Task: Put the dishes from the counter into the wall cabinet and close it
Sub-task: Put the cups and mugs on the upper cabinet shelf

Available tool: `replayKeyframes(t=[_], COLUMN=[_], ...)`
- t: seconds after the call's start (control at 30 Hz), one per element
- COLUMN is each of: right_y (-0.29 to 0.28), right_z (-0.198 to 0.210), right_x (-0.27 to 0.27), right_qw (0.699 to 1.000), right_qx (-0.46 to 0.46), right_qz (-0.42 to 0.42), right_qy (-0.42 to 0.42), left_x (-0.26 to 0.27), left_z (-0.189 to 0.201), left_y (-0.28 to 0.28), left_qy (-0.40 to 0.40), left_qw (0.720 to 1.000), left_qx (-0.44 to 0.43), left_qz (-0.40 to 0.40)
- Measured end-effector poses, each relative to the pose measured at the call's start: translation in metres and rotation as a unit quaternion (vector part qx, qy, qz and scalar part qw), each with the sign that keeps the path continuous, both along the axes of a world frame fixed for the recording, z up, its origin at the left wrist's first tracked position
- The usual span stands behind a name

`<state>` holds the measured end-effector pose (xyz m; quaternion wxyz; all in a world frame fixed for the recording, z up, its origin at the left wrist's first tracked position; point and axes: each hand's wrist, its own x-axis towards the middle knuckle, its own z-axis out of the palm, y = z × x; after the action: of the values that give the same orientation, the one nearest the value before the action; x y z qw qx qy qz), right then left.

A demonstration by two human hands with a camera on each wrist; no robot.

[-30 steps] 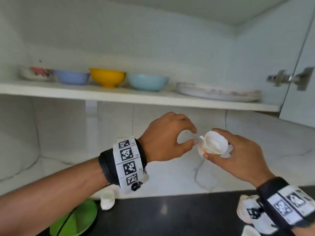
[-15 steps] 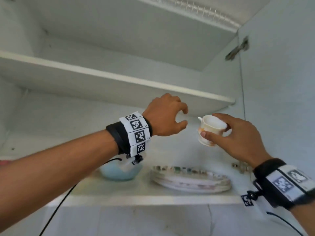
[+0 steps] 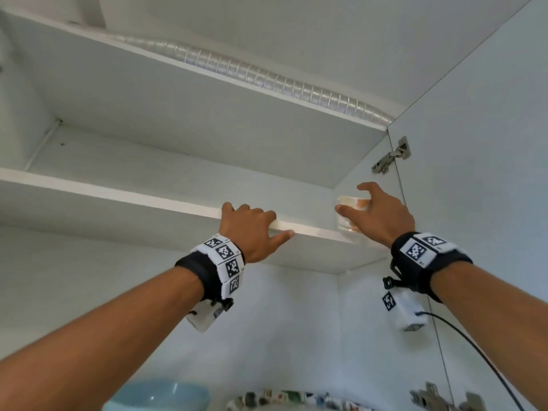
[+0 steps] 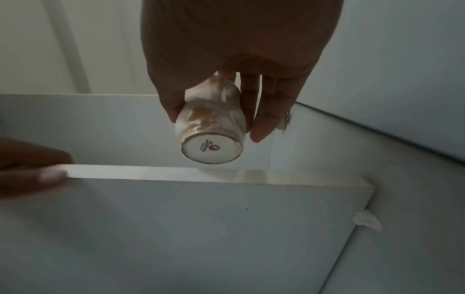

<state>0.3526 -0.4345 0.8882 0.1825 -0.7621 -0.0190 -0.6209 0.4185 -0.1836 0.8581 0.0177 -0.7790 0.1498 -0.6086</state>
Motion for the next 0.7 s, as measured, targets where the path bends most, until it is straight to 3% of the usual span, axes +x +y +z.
replayKeyframes(t=[0.27, 0.7], right_y=[-0.003, -0.011], right_z=[0.026, 0.042], right_x=[0.07, 0.095], right_qw=[0.989, 0.978], right_qx=[0.098, 0.063], right_qz=[0.103, 0.063], right_qy=[0.034, 0.187], left_x=[0.006, 0.012], left_z=[0.015, 0.01], left_y=[0.006, 0.003], left_qy=[0.019, -0.052], left_qw=[0.999, 0.998], left_qx=[-0.016, -0.033], left_qz=[-0.024, -0.016])
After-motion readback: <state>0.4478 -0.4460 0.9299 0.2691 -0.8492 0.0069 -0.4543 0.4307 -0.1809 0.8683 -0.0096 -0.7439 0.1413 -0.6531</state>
